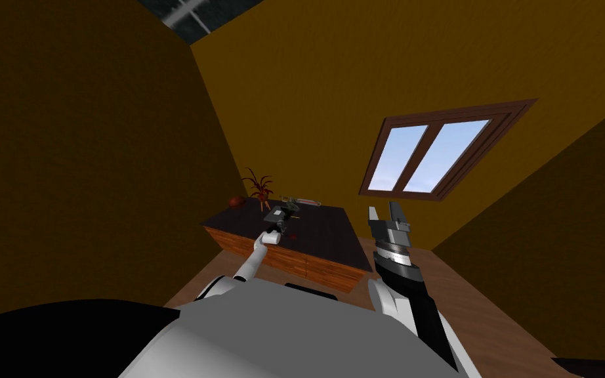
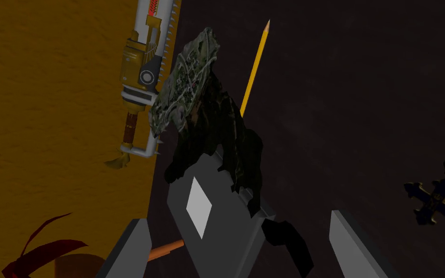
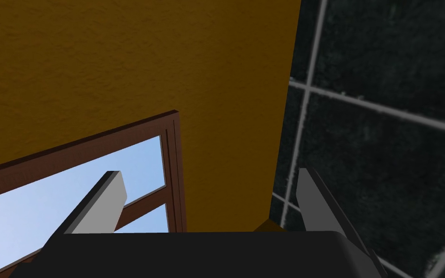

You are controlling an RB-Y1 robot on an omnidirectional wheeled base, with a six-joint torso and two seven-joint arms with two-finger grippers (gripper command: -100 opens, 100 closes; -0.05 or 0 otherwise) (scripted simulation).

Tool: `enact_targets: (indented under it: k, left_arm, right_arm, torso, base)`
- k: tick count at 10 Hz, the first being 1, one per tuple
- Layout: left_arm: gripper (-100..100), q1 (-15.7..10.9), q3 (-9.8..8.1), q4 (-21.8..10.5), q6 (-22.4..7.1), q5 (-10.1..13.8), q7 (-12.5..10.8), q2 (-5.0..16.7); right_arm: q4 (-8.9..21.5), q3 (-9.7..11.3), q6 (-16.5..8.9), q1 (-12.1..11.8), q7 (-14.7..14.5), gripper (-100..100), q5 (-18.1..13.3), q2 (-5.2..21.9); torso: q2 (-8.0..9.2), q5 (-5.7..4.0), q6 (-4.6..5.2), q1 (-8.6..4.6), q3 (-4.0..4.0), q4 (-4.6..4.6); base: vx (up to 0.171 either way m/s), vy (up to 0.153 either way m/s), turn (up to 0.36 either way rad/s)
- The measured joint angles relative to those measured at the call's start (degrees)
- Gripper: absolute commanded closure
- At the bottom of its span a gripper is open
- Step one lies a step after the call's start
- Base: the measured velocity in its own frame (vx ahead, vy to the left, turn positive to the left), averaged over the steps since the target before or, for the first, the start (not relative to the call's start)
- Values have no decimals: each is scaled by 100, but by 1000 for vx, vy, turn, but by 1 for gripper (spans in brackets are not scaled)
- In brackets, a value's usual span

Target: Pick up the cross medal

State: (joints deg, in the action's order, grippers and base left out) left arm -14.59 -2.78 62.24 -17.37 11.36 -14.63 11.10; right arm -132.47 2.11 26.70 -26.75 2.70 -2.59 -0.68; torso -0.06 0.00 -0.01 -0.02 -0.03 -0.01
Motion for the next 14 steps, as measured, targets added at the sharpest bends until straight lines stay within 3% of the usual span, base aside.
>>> enact_targets:
  k: [3, 6, 8, 9, 14]
  left_arm:
    - [-100, -191, -63, -378, -392, 76, -54, 8]
    - [-100, -429, -71, -954, -508, 209, -72, 62]
    - [-100, -470, -120, -1055, -842, 240, -121, 81]
    - [-100, -515, -118, -1153, -875, 266, -124, 91]
    - [-100, -864, -177, -1881, -1361, 502, -153, 199]
  right_arm:
    - [0, 0, 0, 0, 0, 0, 0, 0]
    - [0, 0, 0, 0, 0, 0, 0, 0]
    - [0, 0, 0, 0, 0, 0, 0, 0]
    - [0, 0, 0, 0, 0, 0, 0, 0]
    - [0, 0, 0, 0, 0, 0, 0, 0]
  torso:
    - [1, 0, -2, -2, 0, 0]
    - [2, 0, -3, -2, 1, 0]
    - [2, -1, -2, -3, 1, 0]
    - [3, -1, -3, -2, 2, 0]
    - [2, -1, -2, -5, 1, 0]
  base:
    - [8, -2, -36]
    - [11, -6, -66]
    - [10, -4, -11]
    - [9, -10, -77]
    - [14, -11, -49]
